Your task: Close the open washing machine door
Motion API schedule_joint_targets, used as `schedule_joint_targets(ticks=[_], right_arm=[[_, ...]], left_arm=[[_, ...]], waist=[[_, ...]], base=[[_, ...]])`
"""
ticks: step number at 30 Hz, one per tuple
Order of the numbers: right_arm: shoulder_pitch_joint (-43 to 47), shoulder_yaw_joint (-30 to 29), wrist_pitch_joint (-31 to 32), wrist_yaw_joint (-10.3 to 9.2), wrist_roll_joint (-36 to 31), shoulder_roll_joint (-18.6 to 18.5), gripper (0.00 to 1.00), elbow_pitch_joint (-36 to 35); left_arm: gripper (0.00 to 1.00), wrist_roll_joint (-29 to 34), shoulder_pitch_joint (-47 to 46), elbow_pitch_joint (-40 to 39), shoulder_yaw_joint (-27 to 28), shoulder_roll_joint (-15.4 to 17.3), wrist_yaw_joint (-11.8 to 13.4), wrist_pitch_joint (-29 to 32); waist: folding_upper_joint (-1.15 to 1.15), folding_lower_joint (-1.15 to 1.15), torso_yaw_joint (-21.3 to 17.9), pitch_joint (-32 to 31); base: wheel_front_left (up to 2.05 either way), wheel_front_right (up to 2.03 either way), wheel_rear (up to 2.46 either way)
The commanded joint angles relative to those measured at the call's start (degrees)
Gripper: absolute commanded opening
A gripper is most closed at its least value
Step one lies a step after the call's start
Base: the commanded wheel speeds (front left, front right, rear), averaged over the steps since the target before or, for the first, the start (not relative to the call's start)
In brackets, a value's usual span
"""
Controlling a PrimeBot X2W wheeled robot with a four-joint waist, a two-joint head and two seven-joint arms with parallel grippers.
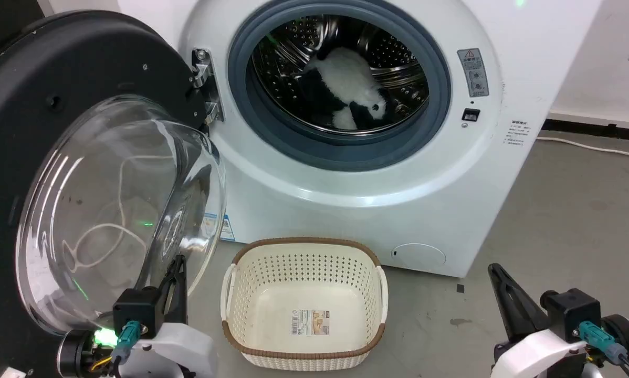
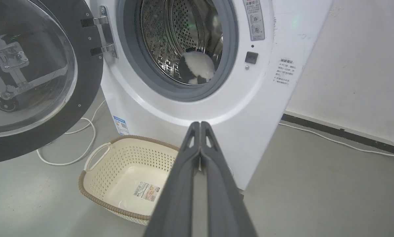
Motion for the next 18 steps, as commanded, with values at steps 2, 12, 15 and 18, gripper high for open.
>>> schedule_joint_targets(ticks=[2, 12, 15, 18], right_arm=[[-0.8, 0.0, 0.1, 0.05, -0.3, 0.0, 0.0, -0.2], [-0.8, 0.0, 0.1, 0.05, -0.3, 0.0, 0.0, -0.2], [-0.8, 0.0, 0.1, 0.05, -0.3, 0.0, 0.0, -0.2], [-0.8, 0.0, 0.1, 0.05, -0.3, 0.0, 0.0, -0.2]], left_arm=[[0.0, 0.1, 0.8, -0.2, 0.1, 0.0, -0.3, 0.0], [0.0, 0.1, 0.8, -0.2, 0.1, 0.0, -0.3, 0.0], [0.0, 0.1, 0.8, -0.2, 0.1, 0.0, -0.3, 0.0], [0.0, 0.1, 0.8, -0.2, 0.1, 0.0, -0.3, 0.0]], waist=[[0.0, 0.0, 0.0, 0.0], [0.0, 0.0, 0.0, 0.0], [0.0, 0.0, 0.0, 0.0], [0.0, 0.0, 0.0, 0.0]], base=[[0.0, 0.0, 0.0], [0.0, 0.0, 0.0], [0.0, 0.0, 0.0], [0.0, 0.0, 0.0]])
